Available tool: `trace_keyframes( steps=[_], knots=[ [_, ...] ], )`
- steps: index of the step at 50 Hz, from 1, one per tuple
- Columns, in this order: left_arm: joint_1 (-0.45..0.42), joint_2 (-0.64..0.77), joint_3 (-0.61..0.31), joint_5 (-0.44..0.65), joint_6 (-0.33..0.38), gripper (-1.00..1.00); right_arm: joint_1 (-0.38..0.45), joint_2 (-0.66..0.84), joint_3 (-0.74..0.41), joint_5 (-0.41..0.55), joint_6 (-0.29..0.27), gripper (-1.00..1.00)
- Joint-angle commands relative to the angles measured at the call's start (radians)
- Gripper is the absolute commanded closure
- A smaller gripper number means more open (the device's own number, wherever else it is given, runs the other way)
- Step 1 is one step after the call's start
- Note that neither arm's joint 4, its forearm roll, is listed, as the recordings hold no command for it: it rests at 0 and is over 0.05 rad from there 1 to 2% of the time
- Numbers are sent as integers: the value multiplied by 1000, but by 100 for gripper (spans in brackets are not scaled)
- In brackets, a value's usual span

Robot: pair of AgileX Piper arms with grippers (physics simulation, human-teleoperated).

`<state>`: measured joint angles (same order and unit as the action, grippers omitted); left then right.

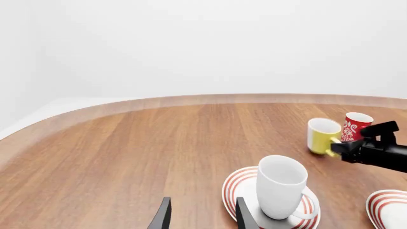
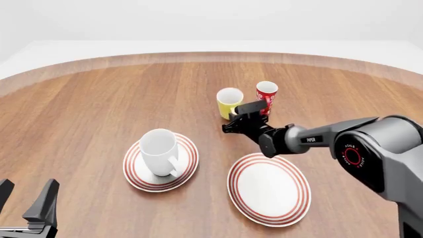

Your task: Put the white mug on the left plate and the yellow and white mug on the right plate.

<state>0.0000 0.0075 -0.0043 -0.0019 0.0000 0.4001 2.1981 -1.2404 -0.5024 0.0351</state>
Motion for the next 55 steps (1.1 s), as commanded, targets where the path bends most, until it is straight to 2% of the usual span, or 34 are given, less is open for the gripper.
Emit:
trace_keyframes(
  steps=[1, 22, 40, 46, 47, 55],
  knots=[
    [0, 0, 0, 0, 0, -100, 2, -63, 53, -24, -19, 100],
    [0, 0, 0, 0, 0, -100, 24, -222, 206, -52, -48, 100],
    [0, 0, 0, 0, 0, -100, 53, -434, 403, -82, -54, 100],
    [0, 0, 0, 0, 0, -100, 54, -441, 410, -84, -54, 100],
    [0, 0, 0, 0, 0, -100, 62, -488, 460, -96, -50, 100],
    [0, 0, 0, 0, 0, -100, 67, -576, 540, -108, -51, 100]
  ],
)
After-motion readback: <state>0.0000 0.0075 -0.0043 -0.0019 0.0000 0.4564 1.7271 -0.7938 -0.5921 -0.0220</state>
